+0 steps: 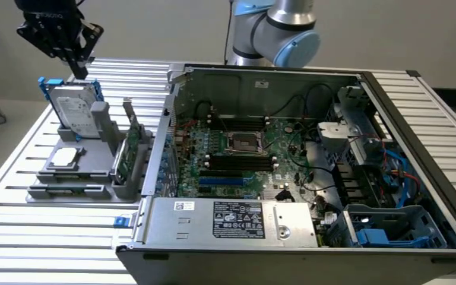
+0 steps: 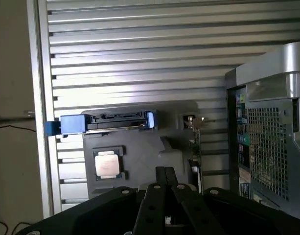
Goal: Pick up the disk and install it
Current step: 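Reach for the disk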
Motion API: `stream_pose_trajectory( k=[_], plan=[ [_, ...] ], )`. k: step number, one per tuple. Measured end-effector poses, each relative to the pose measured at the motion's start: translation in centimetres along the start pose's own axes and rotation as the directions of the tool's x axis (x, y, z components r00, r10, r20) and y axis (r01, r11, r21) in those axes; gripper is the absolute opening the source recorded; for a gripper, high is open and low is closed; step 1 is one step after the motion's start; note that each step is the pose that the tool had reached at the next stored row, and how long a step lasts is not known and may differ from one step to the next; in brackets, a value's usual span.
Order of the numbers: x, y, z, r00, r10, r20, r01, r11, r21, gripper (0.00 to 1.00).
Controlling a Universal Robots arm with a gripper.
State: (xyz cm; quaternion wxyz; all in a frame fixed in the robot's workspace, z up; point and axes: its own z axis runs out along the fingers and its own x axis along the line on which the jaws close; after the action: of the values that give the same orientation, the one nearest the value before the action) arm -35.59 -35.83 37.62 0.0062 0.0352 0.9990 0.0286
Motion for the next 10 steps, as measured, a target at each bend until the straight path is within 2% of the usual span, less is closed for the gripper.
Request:
stream_pose_trajectory(
  k=[4, 7, 10],
  plan=[
    [1.9, 0.45, 0.26, 1.0000, 0.000, 0.0004, 0.000, 1.0000, -0.0005, 0.11],
    [3.0, 0.97, 0.76, 1.0000, 0.000, 0.0097, 0.000, 1.0000, -0.0018, 0.11],
    [3.7, 1.41, 1.10, 0.9999, -0.001, 0.0133, 0.001, 1.0000, -0.0037, 0.11]
  ],
)
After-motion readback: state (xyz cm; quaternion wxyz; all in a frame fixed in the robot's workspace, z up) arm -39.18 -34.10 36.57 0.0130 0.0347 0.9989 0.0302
